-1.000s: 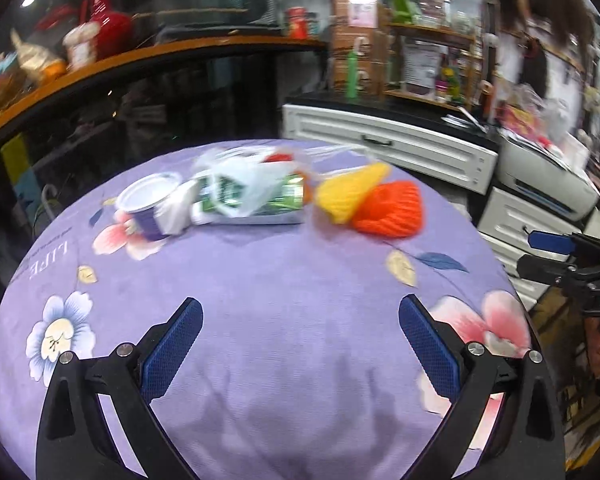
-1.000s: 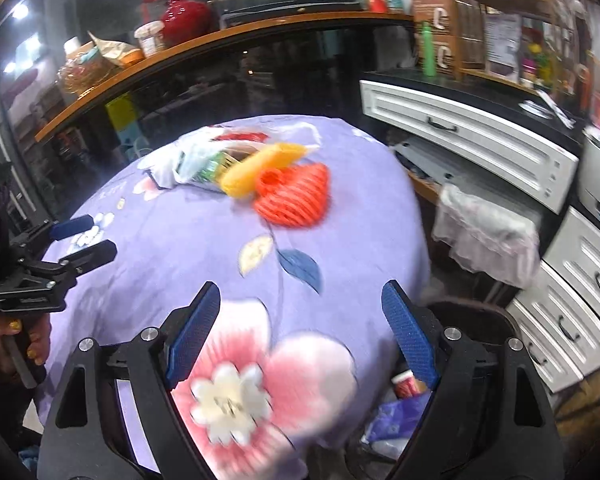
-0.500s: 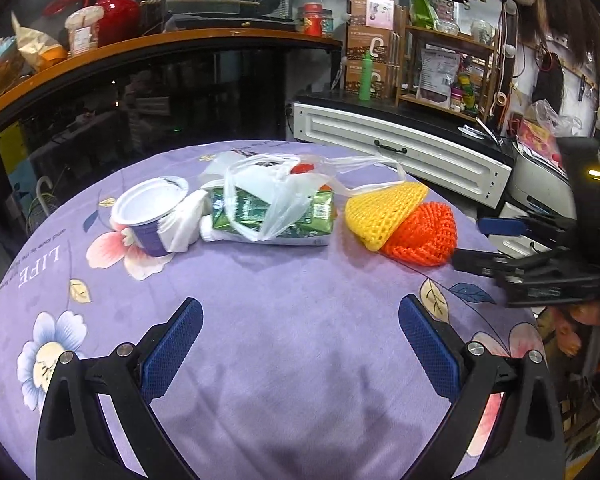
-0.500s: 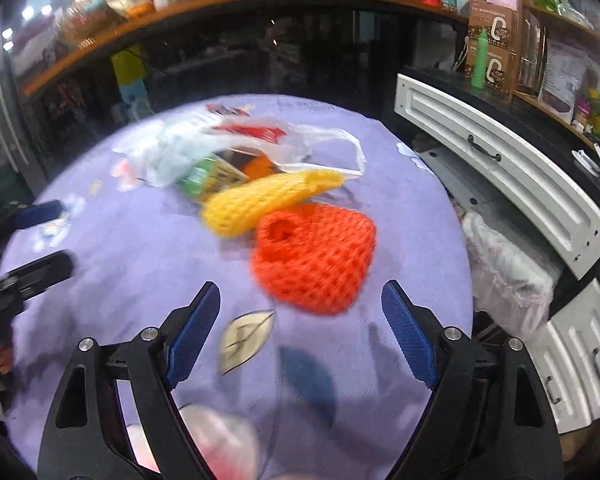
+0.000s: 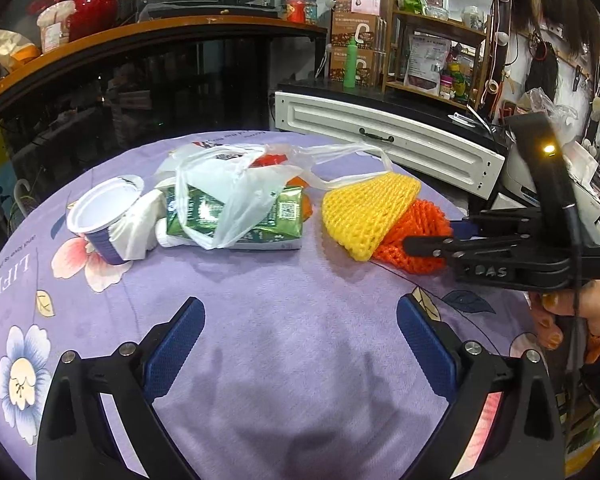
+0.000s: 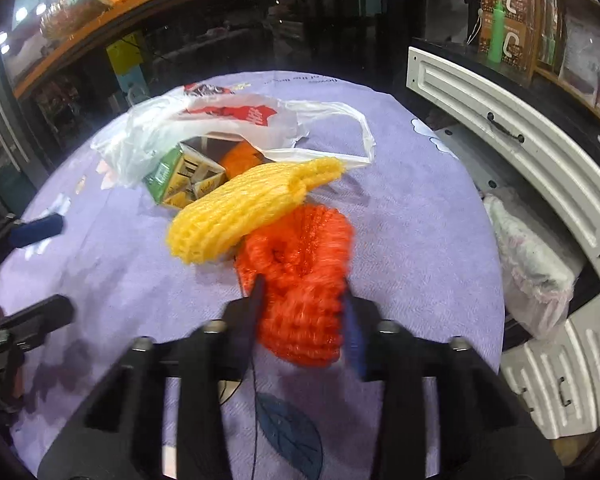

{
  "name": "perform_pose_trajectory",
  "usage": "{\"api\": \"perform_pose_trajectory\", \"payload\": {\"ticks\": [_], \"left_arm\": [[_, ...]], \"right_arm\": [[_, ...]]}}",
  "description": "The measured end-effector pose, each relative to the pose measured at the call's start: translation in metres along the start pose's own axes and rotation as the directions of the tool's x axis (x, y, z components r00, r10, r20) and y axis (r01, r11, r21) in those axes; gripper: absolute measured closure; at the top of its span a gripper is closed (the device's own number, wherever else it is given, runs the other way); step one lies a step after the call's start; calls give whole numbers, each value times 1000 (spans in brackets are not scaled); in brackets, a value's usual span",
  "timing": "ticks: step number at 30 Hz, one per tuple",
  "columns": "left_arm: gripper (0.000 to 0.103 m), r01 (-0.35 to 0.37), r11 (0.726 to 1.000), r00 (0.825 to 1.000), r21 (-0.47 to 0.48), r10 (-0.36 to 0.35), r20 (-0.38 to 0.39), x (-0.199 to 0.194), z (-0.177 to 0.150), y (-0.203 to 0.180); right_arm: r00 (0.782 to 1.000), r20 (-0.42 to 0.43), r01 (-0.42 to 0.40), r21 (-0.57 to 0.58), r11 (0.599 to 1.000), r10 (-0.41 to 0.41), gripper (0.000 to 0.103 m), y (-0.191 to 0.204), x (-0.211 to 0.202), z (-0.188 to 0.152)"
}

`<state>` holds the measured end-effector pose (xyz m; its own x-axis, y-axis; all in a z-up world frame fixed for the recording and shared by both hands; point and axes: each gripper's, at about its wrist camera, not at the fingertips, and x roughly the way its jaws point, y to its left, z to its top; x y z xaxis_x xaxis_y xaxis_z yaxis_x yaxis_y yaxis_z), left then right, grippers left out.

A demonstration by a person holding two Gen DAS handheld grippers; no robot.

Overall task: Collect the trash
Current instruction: 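Grasp the orange foam net with the right gripper, then grasp the yellow foam net with the left gripper while the right holds the orange net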

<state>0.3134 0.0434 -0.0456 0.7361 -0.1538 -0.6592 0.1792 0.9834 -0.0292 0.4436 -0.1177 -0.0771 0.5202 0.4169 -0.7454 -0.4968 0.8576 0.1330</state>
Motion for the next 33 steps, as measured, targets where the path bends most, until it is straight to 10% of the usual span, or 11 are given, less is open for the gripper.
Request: {"api": "perform_pose_trajectory", "payload": {"ticks": [23, 33], "left_arm": [[23, 1, 977, 994, 212, 22, -106, 84, 28, -79], [74, 16, 990, 991, 137, 2, -131, 87, 30, -69]], "right_arm": [[991, 115, 54, 136, 989, -70, 79, -43, -96, -64], [989, 131, 46, 187, 981, -72, 79, -48, -105, -79]]}}
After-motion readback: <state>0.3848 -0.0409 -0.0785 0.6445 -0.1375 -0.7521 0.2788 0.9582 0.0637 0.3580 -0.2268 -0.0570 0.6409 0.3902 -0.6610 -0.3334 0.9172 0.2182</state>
